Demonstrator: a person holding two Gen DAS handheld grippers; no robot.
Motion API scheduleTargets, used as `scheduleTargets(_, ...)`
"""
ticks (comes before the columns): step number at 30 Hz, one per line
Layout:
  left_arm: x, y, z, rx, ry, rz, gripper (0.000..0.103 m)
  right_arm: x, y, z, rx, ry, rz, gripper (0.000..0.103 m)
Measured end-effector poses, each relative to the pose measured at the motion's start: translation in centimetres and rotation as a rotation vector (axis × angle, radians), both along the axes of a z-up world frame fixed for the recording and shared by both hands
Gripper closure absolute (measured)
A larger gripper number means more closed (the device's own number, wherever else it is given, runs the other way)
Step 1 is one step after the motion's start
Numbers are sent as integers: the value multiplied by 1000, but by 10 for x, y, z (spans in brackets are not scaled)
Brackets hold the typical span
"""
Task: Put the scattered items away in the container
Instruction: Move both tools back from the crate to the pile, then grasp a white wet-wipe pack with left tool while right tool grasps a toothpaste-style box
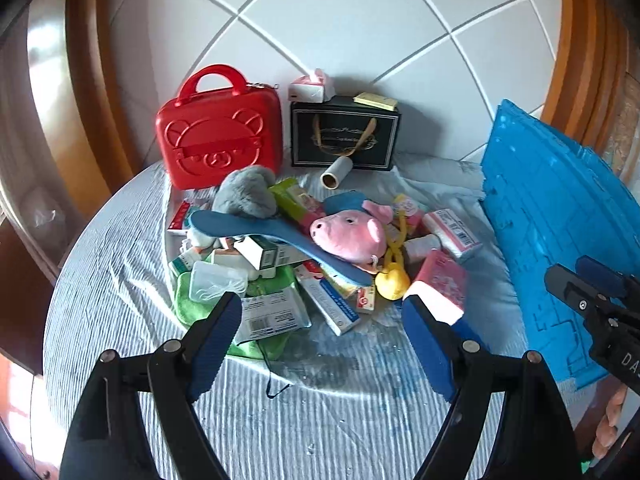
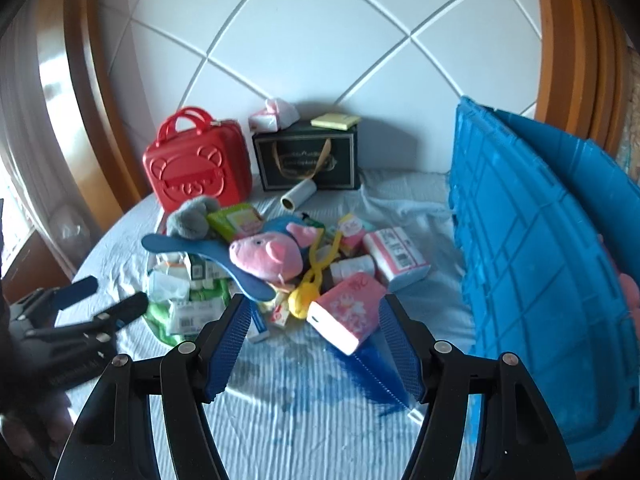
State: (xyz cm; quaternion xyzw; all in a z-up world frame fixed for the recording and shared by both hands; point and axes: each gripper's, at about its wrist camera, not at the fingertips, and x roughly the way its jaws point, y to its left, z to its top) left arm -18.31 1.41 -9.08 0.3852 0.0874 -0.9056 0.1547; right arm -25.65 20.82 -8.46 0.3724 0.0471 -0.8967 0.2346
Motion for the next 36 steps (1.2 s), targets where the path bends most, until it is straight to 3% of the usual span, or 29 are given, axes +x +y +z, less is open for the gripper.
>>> scheduleTargets(10, 24, -71, -60, 20, -110, 252, 21, -41, -16, -73, 11, -153, 90, 36)
scheduleTargets(18, 44, -110, -95, 51, -184, 341, 21, -46, -40, -106, 44, -233, 131, 36)
scheduleTargets(21, 36, -117, -104, 52, -196, 313, 21, -45, -55, -113, 41, -246, 132, 36)
scheduleTargets(26, -1, -123, -121, 46, -222, 177, 21, -40, -78, -129, 50, -285, 82, 36)
scheduleTargets(36, -72, -139, -183, 134, -288, -41, 21, -41, -111, -167, 93, -346, -61, 36)
